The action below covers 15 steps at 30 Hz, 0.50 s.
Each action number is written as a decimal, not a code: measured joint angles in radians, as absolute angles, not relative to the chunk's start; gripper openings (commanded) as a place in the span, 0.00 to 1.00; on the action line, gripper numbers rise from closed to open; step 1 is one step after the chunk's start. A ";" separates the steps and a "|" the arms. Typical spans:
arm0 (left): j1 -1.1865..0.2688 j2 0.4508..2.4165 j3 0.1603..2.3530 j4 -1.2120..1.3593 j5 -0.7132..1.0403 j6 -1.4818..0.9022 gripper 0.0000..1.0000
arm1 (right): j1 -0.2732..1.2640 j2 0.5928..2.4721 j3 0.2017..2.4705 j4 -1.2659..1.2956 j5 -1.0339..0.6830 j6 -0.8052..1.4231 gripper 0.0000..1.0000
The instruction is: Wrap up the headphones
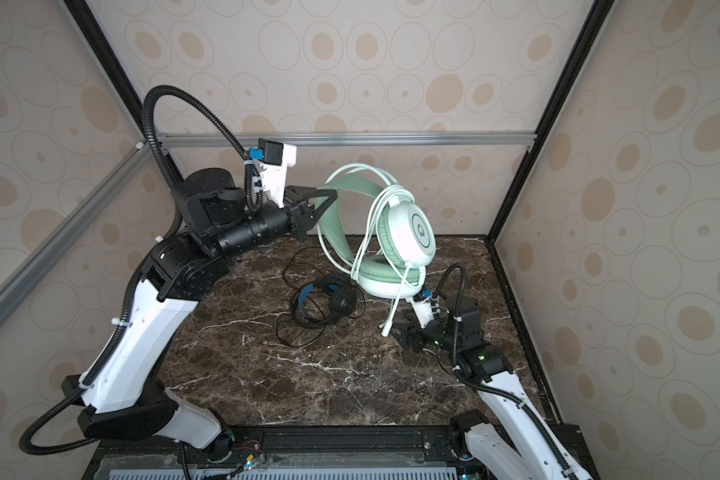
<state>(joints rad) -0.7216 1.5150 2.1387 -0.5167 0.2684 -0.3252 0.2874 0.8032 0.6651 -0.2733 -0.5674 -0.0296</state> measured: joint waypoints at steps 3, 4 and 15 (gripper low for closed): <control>-0.720 1.515 2.140 -0.517 0.268 -0.325 0.00 | 0.287 0.817 0.667 -0.277 -0.579 -0.040 0.67; -0.720 1.515 2.140 -0.517 0.268 -0.325 0.00 | 0.287 0.818 0.667 -0.278 -0.582 -0.044 0.67; -0.719 1.515 2.149 -0.517 0.269 -0.326 0.00 | 0.288 0.830 0.685 -0.280 -0.616 -0.058 0.67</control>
